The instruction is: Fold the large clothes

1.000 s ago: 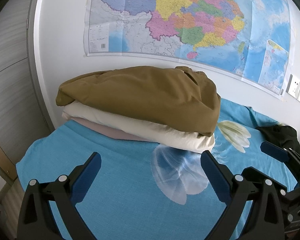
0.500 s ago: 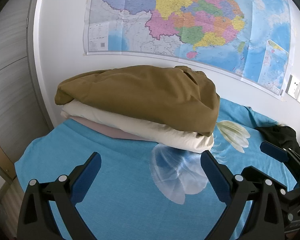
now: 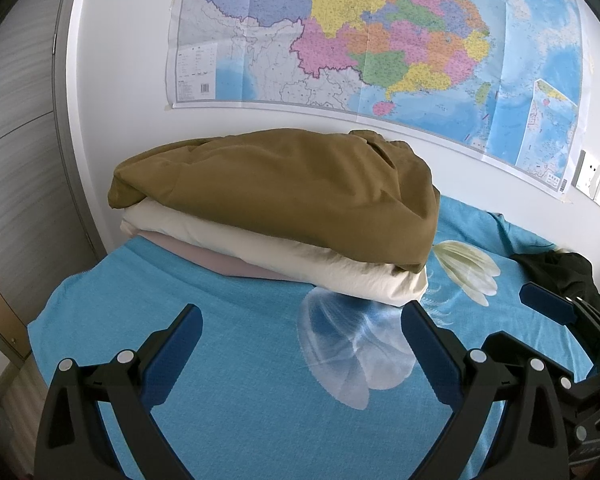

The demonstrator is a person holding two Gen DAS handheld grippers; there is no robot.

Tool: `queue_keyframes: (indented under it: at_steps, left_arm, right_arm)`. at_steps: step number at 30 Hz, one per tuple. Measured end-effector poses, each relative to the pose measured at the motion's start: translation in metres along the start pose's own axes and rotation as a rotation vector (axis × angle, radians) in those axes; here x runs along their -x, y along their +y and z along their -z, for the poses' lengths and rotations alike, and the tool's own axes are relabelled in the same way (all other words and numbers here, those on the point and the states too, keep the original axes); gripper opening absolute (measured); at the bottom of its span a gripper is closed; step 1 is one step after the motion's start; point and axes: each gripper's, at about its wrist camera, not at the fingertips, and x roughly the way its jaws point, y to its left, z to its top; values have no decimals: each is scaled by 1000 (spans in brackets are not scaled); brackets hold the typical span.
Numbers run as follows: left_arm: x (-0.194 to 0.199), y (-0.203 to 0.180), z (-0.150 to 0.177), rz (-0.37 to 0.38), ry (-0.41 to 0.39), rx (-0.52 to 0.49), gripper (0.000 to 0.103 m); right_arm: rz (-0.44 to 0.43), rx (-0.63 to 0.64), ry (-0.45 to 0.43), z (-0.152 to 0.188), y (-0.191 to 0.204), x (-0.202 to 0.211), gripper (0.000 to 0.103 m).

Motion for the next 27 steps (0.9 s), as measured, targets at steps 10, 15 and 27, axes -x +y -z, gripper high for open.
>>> queue_keyframes:
  at_steps: [10, 15, 27]
  left_arm:
    - [-3, 0, 1, 1, 11, 7, 96]
    - [-4, 1, -1, 2, 12, 7, 96]
    - [-6, 1, 0, -3, 11, 5, 96]
  right_arm:
    - [-3, -4, 7, 0, -3, -3, 97]
    - [-3, -6, 8, -1, -3, -3, 97]
    - [-11, -10, 14, 0, -5, -6, 97]
